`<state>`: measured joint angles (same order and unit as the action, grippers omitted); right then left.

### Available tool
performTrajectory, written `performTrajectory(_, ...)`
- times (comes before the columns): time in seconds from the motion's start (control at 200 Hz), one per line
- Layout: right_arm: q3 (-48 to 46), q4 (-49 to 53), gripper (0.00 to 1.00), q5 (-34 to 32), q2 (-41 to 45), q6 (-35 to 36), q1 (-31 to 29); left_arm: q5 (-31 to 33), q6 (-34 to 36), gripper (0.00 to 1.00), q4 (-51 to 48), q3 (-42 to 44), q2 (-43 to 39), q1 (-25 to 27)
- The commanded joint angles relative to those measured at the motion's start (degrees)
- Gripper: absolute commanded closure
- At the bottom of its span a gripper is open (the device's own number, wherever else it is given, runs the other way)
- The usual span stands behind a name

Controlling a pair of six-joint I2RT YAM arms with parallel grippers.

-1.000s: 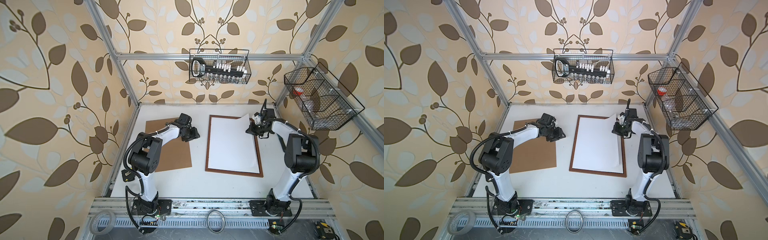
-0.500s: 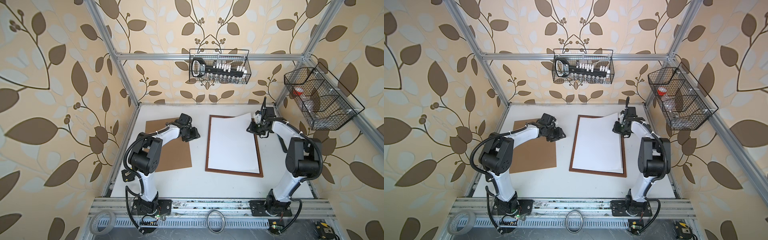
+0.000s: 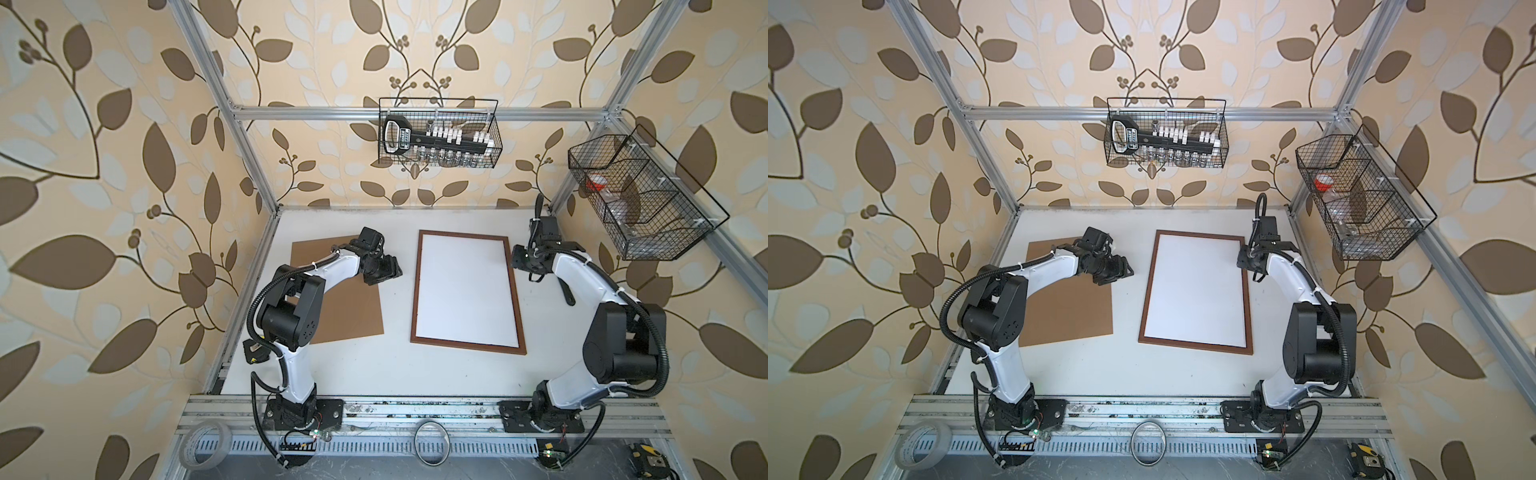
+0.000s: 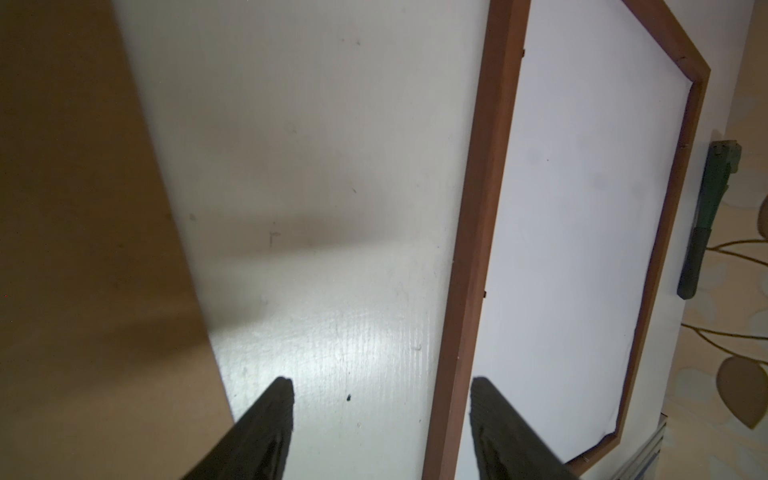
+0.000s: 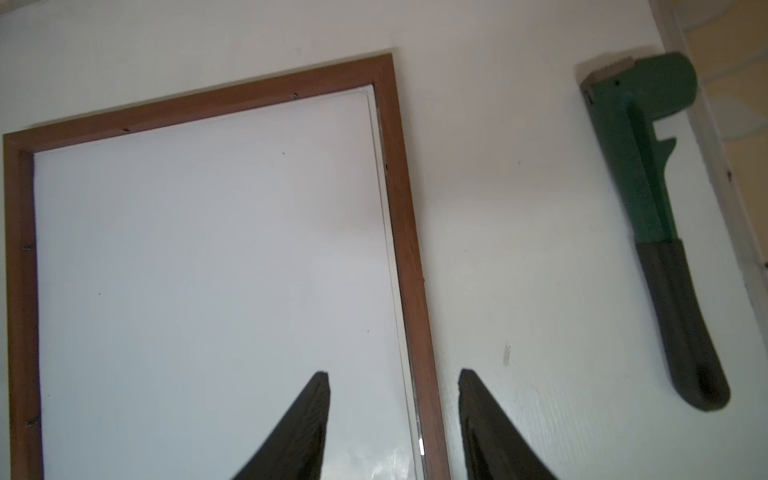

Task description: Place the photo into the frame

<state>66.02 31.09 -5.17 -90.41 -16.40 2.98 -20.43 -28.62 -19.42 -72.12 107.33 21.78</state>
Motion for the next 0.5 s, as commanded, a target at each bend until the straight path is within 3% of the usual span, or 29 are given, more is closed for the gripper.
performTrajectory(0.0,-5.3,-1.9,0.45,-1.6,0.4,-2.8,-0.2,0.2,-0.8,0.28,1.7,0.8,-2.2,2.5)
performTrajectory(0.215,-9.2,-8.6,0.32,7.3,-1.4,-6.0,4.3,-1.2,-5.9,0.24,7.8,0.8,1.1,5.8)
performTrajectory(0.495,-8.9,-12.7,0.29,14.2,-9.0,-8.0,5.4,-2.6,-9.5,0.26,10.1,-1.8,6.6,10.2)
